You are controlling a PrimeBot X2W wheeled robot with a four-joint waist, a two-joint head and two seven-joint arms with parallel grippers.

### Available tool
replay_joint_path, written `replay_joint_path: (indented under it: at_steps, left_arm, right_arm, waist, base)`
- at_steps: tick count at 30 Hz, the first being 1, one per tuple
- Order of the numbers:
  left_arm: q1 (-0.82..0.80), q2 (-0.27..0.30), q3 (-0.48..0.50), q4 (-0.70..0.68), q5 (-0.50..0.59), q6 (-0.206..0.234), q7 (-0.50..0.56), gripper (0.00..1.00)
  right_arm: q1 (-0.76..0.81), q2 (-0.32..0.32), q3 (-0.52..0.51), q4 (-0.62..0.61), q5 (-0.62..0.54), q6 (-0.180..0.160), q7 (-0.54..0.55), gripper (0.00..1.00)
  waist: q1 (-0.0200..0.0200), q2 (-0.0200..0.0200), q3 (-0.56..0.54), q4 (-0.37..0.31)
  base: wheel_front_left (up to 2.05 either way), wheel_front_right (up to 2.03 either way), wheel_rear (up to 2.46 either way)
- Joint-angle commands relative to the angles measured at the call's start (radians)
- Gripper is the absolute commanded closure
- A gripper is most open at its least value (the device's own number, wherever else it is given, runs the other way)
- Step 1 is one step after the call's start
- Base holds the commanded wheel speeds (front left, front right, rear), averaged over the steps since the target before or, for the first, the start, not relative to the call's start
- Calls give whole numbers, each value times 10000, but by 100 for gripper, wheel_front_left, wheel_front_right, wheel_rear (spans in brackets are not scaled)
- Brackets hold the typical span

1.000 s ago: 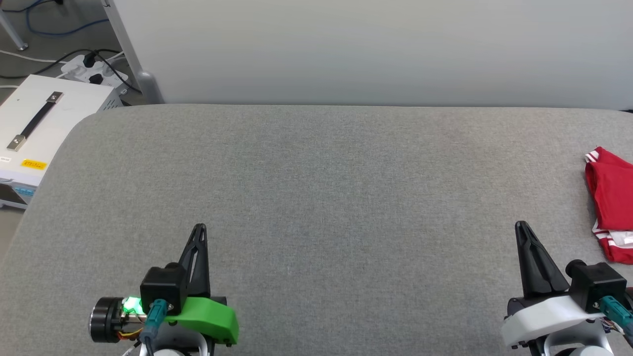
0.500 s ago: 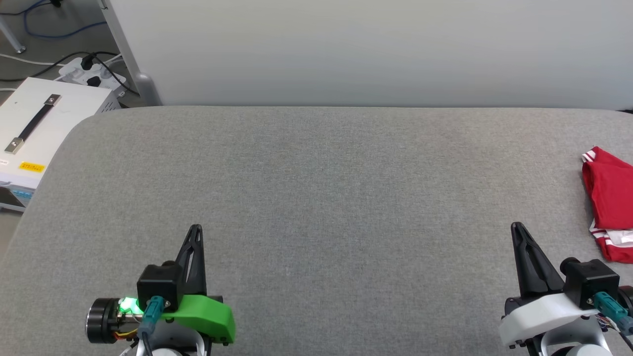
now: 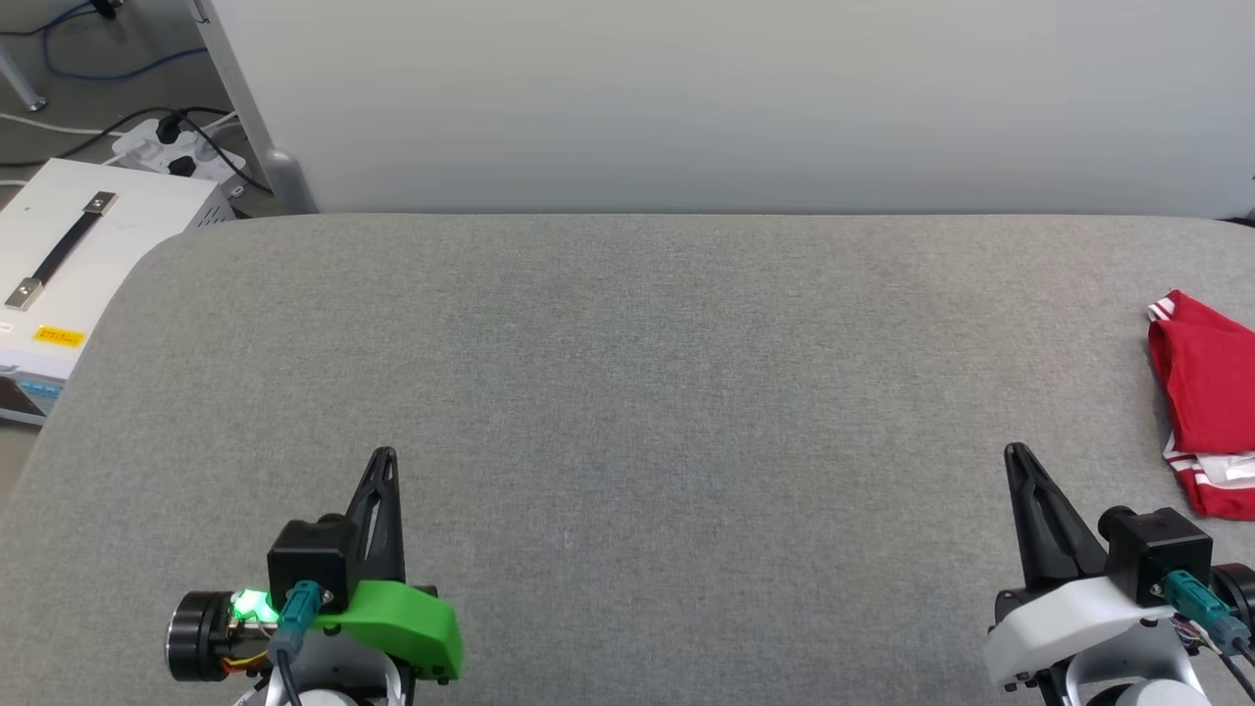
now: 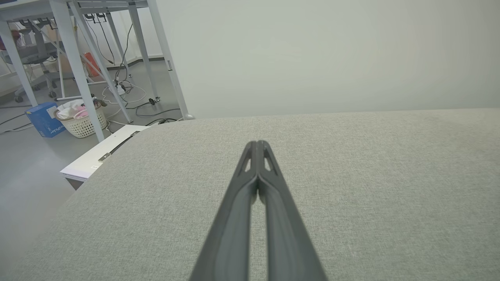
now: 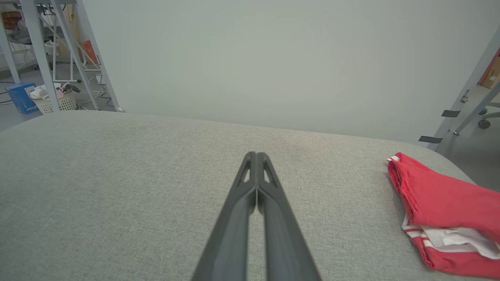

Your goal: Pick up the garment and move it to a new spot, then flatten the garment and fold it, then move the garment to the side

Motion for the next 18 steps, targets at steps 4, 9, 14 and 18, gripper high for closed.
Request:
replay_joint_path:
  at_steps: [4, 9, 14, 18]
  left_arm:
    - [-95, -62, 114, -50, 129, -47, 137, 100]
    - [-101, -77, 166, -59, 144, -58, 235, 100]
    - [-108, -92, 220, -67, 161, -70, 337, 100]
    - [-113, -104, 262, -74, 174, -79, 417, 100]
  right_arm:
    - [-236, 12, 55, 70, -118, -5, 156, 100]
    - [-266, 13, 78, 95, -160, -5, 256, 100]
    - [-298, 15, 102, 121, -203, -6, 359, 100]
    - [-324, 16, 120, 142, -237, -6, 441, 100]
  waist:
    - [0, 0, -14, -22]
    - [0, 0, -27, -41]
    - [0, 0, -40, -62]
    - [0, 0, -51, -78]
  base:
    - [0, 0, 0]
    - [0, 0, 0]
    - [0, 0, 0]
    - [0, 0, 0]
